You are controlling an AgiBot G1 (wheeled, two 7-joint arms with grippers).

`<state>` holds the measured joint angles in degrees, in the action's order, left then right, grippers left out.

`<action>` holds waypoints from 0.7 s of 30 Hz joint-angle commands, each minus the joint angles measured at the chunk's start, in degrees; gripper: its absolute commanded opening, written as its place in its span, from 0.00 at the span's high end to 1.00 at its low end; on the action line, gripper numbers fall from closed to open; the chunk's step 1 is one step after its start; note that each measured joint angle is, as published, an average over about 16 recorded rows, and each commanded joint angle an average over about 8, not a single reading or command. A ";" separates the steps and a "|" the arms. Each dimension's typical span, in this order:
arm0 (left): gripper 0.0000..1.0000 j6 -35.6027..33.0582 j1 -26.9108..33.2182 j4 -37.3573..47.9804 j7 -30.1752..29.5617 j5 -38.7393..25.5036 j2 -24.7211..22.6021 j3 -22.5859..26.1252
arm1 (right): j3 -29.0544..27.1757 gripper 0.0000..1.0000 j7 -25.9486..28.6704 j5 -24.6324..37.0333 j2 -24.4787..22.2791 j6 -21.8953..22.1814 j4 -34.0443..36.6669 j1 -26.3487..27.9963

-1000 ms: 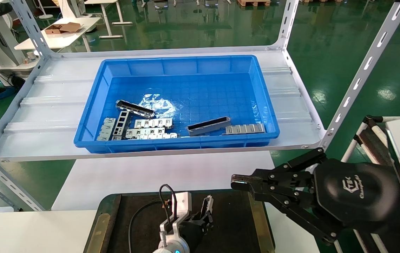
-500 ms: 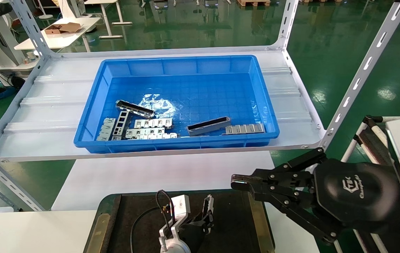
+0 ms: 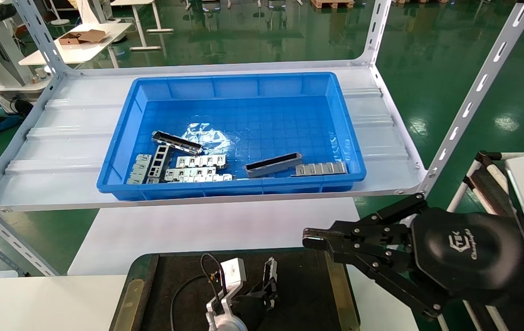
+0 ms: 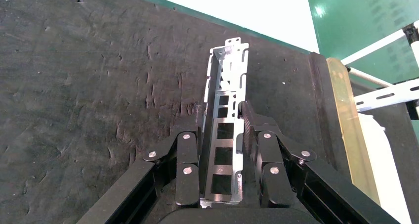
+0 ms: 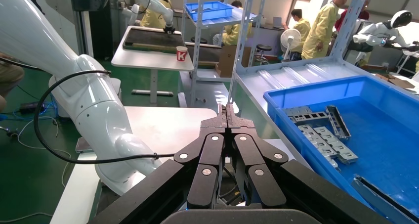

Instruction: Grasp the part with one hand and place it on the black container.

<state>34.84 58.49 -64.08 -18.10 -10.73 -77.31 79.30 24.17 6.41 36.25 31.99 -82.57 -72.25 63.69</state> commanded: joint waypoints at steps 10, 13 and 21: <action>0.00 0.52 0.55 -0.28 -1.59 -0.23 -0.01 0.61 | 0.00 0.00 0.00 0.00 0.00 0.00 0.00 0.00; 0.00 0.94 0.85 -0.77 -2.00 -0.57 0.04 0.66 | 0.00 0.00 0.00 0.00 0.00 0.00 0.00 0.00; 0.00 1.60 1.45 -2.50 -3.02 -1.38 0.35 0.68 | 0.00 0.00 0.00 0.00 0.00 0.00 0.00 0.00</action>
<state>36.17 59.86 -66.80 -20.92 -12.50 -76.66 80.05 24.17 6.41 36.24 31.99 -82.57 -72.25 63.69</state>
